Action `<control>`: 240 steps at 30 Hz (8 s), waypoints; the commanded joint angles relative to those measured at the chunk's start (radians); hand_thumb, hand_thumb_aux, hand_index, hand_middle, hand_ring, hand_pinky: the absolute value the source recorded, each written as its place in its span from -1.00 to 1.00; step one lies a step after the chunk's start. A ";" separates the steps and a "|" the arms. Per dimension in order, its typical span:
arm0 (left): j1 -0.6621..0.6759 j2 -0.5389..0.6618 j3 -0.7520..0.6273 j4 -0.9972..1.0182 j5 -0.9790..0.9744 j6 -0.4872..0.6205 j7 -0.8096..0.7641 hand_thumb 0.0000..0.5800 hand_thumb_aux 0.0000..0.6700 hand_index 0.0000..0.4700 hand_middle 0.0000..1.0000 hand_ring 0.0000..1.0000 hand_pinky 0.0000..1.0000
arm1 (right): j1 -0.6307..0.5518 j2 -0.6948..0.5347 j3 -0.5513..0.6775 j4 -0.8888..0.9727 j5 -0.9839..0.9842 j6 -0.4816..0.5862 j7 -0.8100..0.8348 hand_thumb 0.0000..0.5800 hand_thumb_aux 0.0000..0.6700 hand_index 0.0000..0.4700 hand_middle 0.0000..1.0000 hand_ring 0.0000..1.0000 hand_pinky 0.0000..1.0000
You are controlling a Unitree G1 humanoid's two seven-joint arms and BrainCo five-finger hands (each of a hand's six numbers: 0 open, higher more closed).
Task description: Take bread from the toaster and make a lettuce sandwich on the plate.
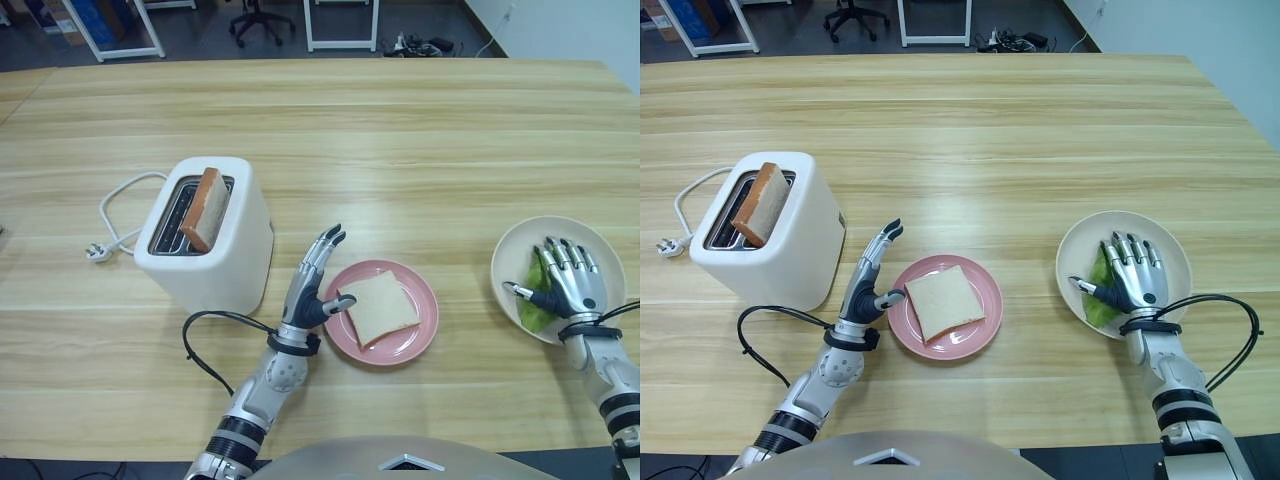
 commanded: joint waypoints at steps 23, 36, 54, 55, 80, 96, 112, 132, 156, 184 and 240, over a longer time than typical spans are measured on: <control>0.044 -0.015 0.002 -0.007 0.021 0.008 0.000 -1.00 -1.00 -1.00 -1.00 -1.00 -1.00 | 0.354 -0.121 -0.262 -0.560 0.132 0.089 0.076 -1.00 -1.00 -1.00 -1.00 -1.00 -1.00; 0.059 -0.019 0.003 -0.023 0.026 0.012 0.000 -1.00 -1.00 -1.00 -1.00 -1.00 -1.00 | 0.317 -0.100 -0.069 -0.327 0.093 0.011 0.174 -0.58 -0.78 -0.78 -1.00 -1.00 -1.00; 0.077 -0.023 0.005 -0.042 0.030 0.022 0.000 -1.00 -1.00 -1.00 -1.00 -1.00 -1.00 | 0.340 -0.148 -0.101 -0.401 0.138 0.026 0.232 1.00 1.00 1.00 -1.00 -1.00 -1.00; 0.078 -0.024 0.004 -0.042 0.030 0.023 0.000 -1.00 -1.00 -1.00 -1.00 -1.00 -1.00 | 0.346 -0.149 -0.110 -0.418 0.140 0.026 0.232 1.00 1.00 1.00 -1.00 -1.00 -1.00; 0.066 -0.077 0.085 -0.091 -0.037 -0.030 0.082 -1.00 -1.00 -1.00 -1.00 -1.00 -1.00 | 0.138 -0.057 -0.129 -0.983 0.151 -0.110 0.485 1.00 1.00 1.00 -1.00 -1.00 -1.00; 0.074 -0.106 0.115 -0.091 -0.086 -0.043 0.043 -1.00 -1.00 -1.00 -1.00 -1.00 -1.00 | 0.063 0.256 0.341 -0.729 -0.024 -0.199 0.473 1.00 1.00 1.00 -1.00 -1.00 -1.00; 0.084 -0.113 0.121 -0.086 -0.071 -0.041 0.044 -1.00 -1.00 -1.00 -1.00 -1.00 -1.00 | 0.180 0.192 0.320 -0.779 -0.047 -0.192 0.469 1.00 1.00 1.00 -1.00 -1.00 -1.00; 0.091 -0.109 0.135 -0.094 -0.074 -0.043 0.026 -1.00 -1.00 -1.00 -1.00 -1.00 -1.00 | 0.217 0.156 0.291 -0.823 -0.076 -0.179 0.467 -1.00 -1.00 -1.00 -1.00 -1.00 -1.00; 0.000 0.101 0.540 -0.660 0.398 0.422 -0.241 -1.00 -1.00 -1.00 -1.00 -1.00 -1.00 | 0.349 0.307 -0.025 -0.916 0.326 -0.120 0.424 -1.00 -1.00 -1.00 -1.00 -1.00 -1.00; 0.035 0.157 0.456 -0.489 0.315 0.695 -0.249 1.00 1.00 1.00 -1.00 -1.00 -1.00 | 0.340 0.354 -0.134 -0.879 0.426 -0.149 0.420 -1.00 -1.00 -1.00 -1.00 -1.00 -1.00; -0.059 0.074 0.010 -0.132 -0.322 0.332 -0.588 1.00 1.00 1.00 -1.00 -1.00 -1.00 | 0.302 0.377 -0.166 -0.745 0.429 -0.194 0.364 -1.00 -1.00 -1.00 -1.00 -1.00 -1.00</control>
